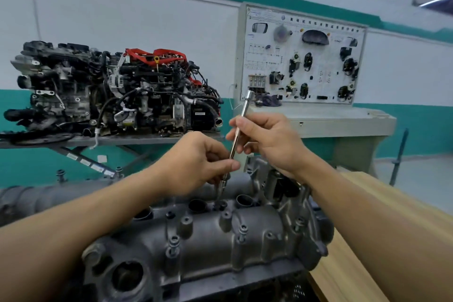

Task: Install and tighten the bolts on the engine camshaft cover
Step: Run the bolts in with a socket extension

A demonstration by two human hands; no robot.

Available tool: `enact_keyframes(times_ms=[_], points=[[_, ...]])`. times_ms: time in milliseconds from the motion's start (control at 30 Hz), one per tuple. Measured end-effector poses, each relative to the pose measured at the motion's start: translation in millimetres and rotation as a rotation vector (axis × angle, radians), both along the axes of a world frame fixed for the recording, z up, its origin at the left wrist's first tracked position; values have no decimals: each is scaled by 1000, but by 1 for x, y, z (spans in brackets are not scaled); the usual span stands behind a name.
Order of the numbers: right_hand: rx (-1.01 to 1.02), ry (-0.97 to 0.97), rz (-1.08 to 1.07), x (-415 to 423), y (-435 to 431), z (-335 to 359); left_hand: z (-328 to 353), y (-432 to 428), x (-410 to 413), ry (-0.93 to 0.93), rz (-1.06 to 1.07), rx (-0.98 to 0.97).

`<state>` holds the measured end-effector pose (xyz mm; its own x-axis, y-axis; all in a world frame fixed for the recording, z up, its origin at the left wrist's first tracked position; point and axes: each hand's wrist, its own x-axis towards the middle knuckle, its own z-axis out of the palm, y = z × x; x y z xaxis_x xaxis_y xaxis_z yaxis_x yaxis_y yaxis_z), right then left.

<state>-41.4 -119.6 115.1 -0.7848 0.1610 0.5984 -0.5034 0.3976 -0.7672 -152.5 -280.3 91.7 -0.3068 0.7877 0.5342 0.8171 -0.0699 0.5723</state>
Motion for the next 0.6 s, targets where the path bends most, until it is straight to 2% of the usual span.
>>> enact_keyframes(times_ms=[167, 400, 600], points=[[53, -32, 43, -4, -9, 5, -1, -6, 2, -17, 3, 55], [-269, -53, 315, -4, -1, 4, 2, 2, 5, -39, -12, 85], [-275, -70, 406, -4, 2, 2, 1, 5, 6, -81, -38, 51]])
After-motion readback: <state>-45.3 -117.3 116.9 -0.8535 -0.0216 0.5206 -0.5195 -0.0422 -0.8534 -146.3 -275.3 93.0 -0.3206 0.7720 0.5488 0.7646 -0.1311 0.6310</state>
